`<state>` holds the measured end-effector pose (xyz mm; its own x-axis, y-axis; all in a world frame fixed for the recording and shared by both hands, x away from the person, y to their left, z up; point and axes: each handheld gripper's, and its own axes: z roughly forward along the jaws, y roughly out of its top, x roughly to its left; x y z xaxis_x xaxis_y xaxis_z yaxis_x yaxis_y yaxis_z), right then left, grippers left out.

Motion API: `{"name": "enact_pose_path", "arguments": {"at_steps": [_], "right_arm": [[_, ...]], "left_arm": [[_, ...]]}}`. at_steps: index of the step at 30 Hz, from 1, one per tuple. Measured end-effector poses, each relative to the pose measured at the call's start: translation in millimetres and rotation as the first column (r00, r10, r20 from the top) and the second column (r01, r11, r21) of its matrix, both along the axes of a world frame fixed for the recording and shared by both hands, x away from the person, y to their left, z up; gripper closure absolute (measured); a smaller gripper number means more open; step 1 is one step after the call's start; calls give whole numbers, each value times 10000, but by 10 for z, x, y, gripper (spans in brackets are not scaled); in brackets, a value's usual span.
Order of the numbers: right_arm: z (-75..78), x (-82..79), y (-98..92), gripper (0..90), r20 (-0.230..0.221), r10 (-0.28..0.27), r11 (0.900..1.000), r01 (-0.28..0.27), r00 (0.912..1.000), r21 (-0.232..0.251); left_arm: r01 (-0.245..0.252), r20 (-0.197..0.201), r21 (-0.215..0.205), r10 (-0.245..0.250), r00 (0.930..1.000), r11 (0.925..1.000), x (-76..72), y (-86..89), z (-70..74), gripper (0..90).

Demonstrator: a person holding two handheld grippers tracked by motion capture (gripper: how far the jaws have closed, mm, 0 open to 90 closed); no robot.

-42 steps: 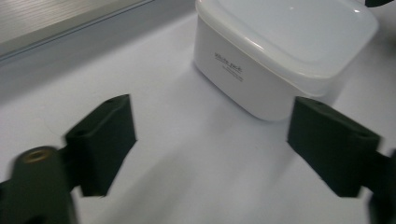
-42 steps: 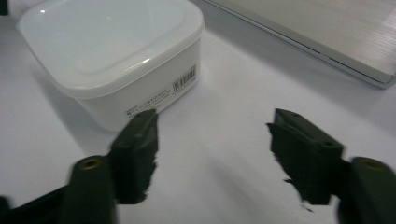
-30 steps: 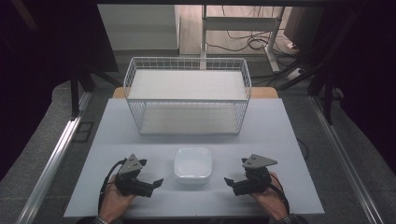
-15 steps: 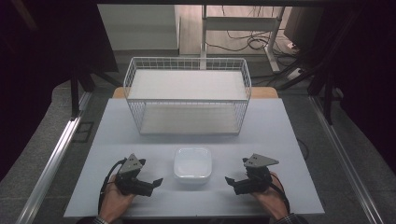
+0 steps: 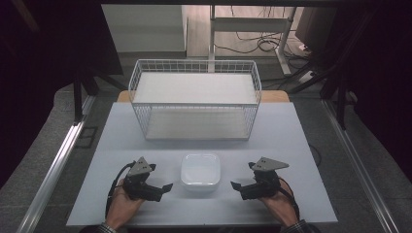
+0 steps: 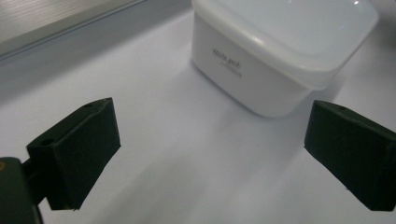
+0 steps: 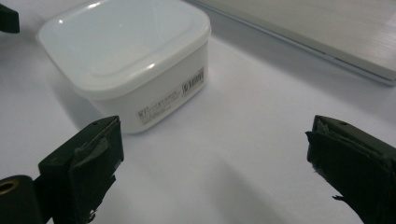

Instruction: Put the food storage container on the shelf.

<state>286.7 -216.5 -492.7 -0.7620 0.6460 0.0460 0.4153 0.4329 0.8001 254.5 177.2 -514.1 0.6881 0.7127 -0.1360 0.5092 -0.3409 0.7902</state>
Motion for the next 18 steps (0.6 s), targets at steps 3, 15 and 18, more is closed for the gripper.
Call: {"name": "enact_pose_path", "arguments": {"at_steps": [3,15,18], "right_arm": [[46,30,48,39,22,13,9997,-13,10000,228],[148,109,370,0,-72,529,9986,-529,9986,-11],[170,159,530,0,-135,736,9965,-741,9972,-375]], "left_arm": [[105,-122,-105,-106,9999,9999,26,-34,29,24],[381,-155,-373,-387,9991,9986,225,-255,212,57],[598,-210,-232,-603,9980,9979,296,-348,225,78]]}}
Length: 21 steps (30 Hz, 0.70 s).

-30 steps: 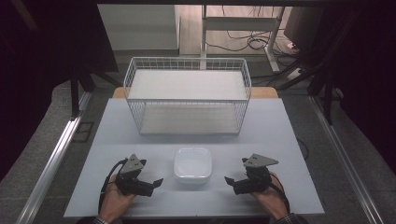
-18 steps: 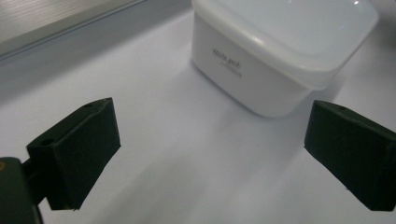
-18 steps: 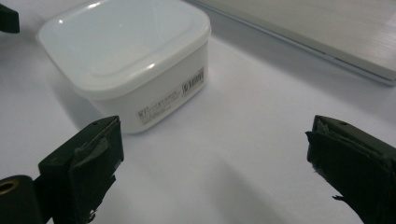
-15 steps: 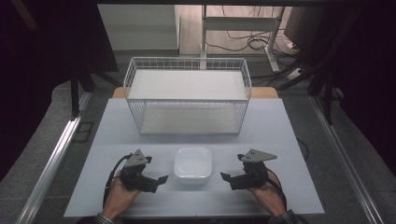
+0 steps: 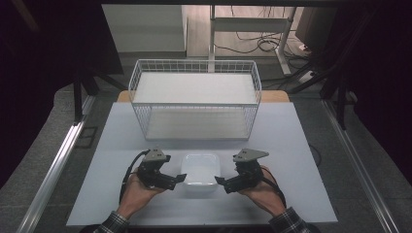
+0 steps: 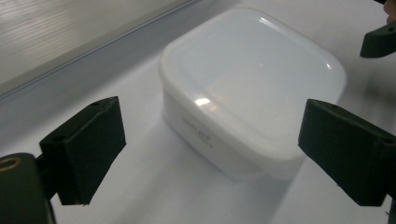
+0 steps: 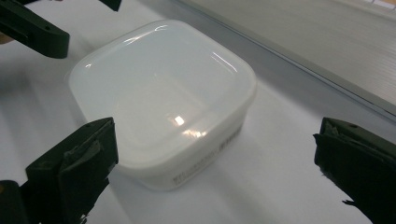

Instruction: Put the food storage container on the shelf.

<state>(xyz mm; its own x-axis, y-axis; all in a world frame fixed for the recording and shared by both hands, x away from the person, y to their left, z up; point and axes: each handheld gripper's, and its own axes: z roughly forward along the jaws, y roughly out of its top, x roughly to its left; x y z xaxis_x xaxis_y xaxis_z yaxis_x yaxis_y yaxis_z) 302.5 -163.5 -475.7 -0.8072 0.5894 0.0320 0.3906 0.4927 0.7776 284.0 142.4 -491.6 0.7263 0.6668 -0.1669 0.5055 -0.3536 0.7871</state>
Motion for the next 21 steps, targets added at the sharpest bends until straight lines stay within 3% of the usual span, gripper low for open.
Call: {"name": "enact_pose_path", "arguments": {"at_steps": [4,8,9,11,13,15,16,17,18,21], "right_arm": [[-8,52,90,0,-187,206,9997,-208,9996,-113],[-47,119,179,1,-582,233,9995,-247,9980,-222],[-79,143,199,23,-776,182,9994,-205,9968,-289],[-92,150,200,25,-878,144,9992,-175,9960,-347],[-116,176,174,68,-1347,19,10000,-19,9909,-1],[-131,190,152,127,-1816,59,9995,-3,9834,307],[-149,201,121,200,-2486,207,9974,-29,9684,720],[-155,202,110,234,-2721,270,9961,-31,9619,879],[-155,202,110,234,-2721,270,9961,-31,9619,879],[-163,174,95,250,-3345,258,9950,81,9420,997]], "left_arm": [[119,-212,84,-117,9997,9999,90,-83,-12,82],[175,-707,222,-159,9974,9996,168,-131,-67,113],[232,-1038,-174,-248,9943,9996,190,-115,-102,124],[288,-1177,-406,-334,9925,9988,194,-97,-116,134],[477,-1408,-808,-588,9883,9956,188,-76,-133,200],[626,-1664,-1113,-807,9827,9918,173,-71,-152,244],[678,-1849,-1255,-904,9786,9898,166,-66,-161,270],[731,-1916,-1281,-970,9767,9891,160,-57,-164,276],[796,-1986,-1324,-1051,9744,9880,148,-48,-168,276],[845,-2165,-1282,-1111,9699,9881,75,-41,-159,301]]}}
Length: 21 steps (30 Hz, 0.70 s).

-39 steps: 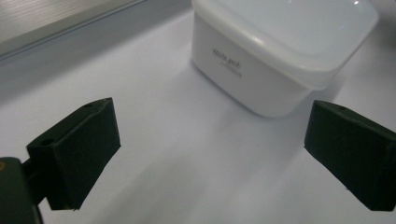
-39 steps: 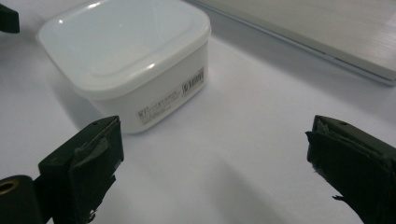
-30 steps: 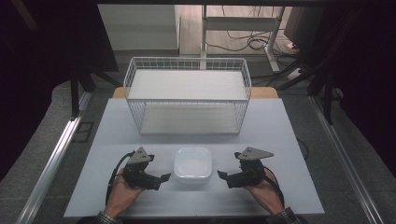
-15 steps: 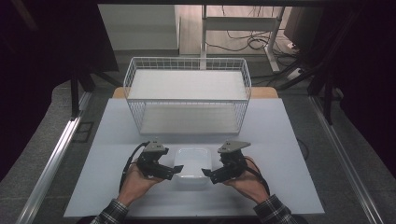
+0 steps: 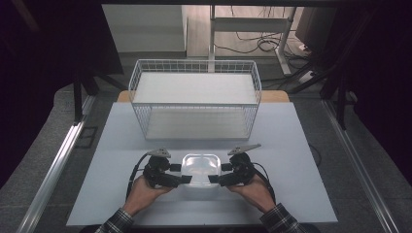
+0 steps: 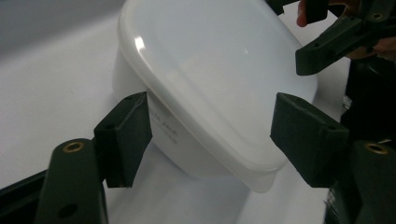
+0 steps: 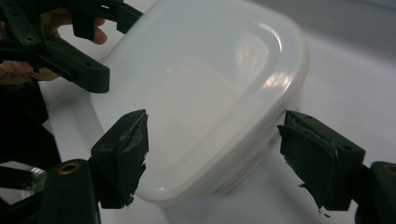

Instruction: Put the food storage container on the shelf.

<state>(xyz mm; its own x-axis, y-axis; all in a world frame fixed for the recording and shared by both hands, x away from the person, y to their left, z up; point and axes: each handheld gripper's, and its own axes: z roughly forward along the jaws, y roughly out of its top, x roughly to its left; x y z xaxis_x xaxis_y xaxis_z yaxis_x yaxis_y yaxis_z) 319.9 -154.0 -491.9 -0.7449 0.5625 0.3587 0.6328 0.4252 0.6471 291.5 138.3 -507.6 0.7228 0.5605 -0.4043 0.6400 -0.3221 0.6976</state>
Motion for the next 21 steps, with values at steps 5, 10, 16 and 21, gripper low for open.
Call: {"name": "enact_pose_path", "arguments": {"at_steps": [5,10,16,21], "right_arm": [[118,-150,-46,476,260,-477,9984,485,9985,-278],[159,-186,-94,592,458,-880,9960,887,9951,-136],[199,-168,-219,763,532,-1715,9841,1686,9837,555],[184,-179,-208,766,1140,-1951,9808,1936,9741,240]], "left_arm": [[-367,288,151,363,9989,9992,-166,48,77,504],[-818,206,83,816,9964,9966,-191,36,104,611],[-1114,599,202,1101,9921,9936,-222,-3,121,806],[-1395,689,-81,1397,9878,9902,-201,-26,125,808]]}}
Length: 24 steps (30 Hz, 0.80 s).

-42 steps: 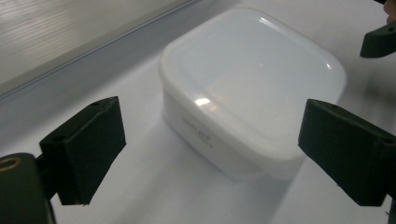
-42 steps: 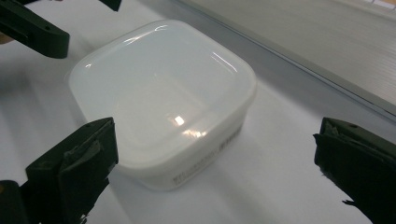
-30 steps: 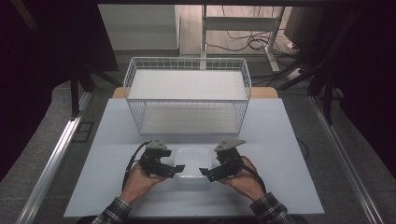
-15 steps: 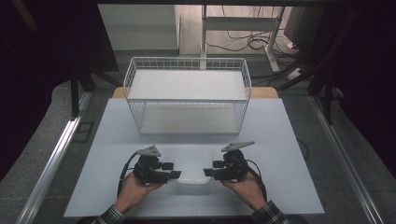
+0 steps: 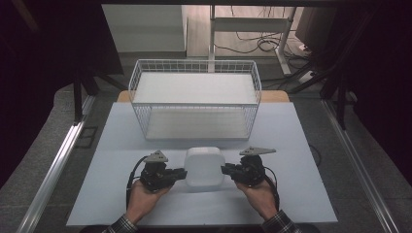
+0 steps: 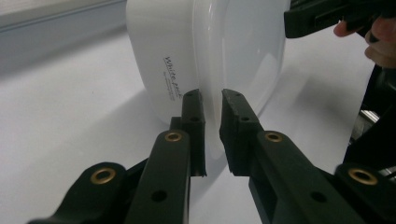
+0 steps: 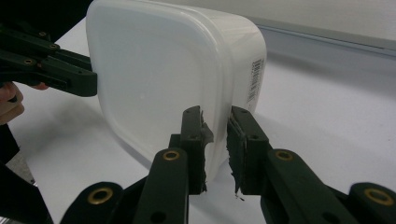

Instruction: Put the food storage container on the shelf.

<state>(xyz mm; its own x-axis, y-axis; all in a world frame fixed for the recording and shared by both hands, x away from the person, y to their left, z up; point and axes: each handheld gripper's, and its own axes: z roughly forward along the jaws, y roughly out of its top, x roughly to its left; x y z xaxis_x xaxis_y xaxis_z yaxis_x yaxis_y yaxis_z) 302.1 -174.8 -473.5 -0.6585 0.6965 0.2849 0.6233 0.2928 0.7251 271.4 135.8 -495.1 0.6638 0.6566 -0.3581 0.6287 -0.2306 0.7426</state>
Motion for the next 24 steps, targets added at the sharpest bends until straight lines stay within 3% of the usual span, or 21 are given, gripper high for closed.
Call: {"name": "enact_pose_path", "arguments": {"at_steps": [11,24], "right_arm": [[38,-27,31,774,504,-177,9997,169,9986,170],[261,62,108,780,1261,-235,9986,174,9917,491]], "left_arm": [[-579,288,-224,585,9979,9981,22,25,28,805],[-1103,1063,-303,1130,9879,9934,118,92,287,804]]}}
